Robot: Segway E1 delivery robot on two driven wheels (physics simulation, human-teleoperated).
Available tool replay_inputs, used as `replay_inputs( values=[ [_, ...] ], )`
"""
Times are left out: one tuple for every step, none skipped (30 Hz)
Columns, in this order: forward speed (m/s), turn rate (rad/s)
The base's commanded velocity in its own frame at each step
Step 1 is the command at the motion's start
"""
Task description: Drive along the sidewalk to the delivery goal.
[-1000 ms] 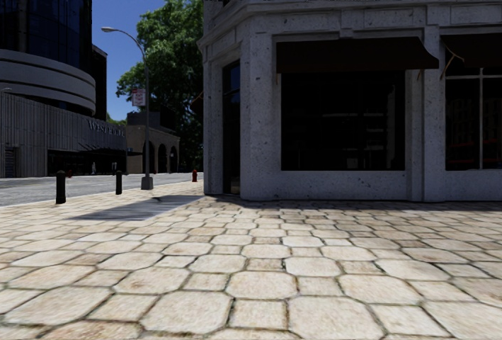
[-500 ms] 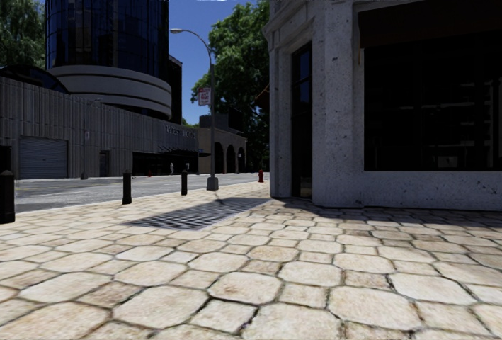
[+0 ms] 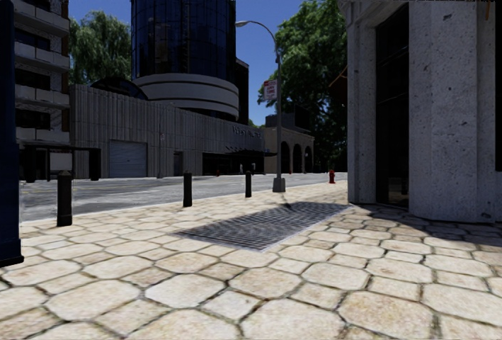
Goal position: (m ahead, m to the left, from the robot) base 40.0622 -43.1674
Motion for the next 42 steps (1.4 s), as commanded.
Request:
replay_inputs(
  values=[
    [1.92, 0.52],
    [1.92, 0.47],
    [1.92, 0.31],
    [1.92, 0.0],
    [1.92, 0.0],
    [1.92, 0.0],
    [1.92, 0.0],
    [1.92, 0.0],
    [1.92, 0.0],
    [1.92, 0.0],
    [1.92, 0.0],
    [1.92, 0.0],
    [1.92, 0.0],
    [1.92, 0.0],
    [1.92, 0.0],
    [1.92, 0.0],
    [1.92, 0.0],
    [1.92, 0.0],
    [1.92, 0.0],
    [1.92, 0.0],
    [1.92, 0.0],
    [1.92, 0.0],
    [1.92, 0.0],
    [1.92, 0.0],
    [1.92, 0.0],
    [1.92, 0.0],
    [1.92, 0.0],
    [1.92, 0.0],
    [1.92, 0.0],
    [1.92, 0.0],
    [1.92, 0.0],
    [1.92, 0.0],
    [1.92, 0.0],
    [1.92, 0.0],
    [1.92, 0.0],
    [1.92, 0.0],
    [1.92, 0.0],
    [1.92, 0.0],
    [1.92, 0.0],
    [1.92, 0.0],
    [1.92, 0.0],
    [1.92, 0.0]
  ],
)
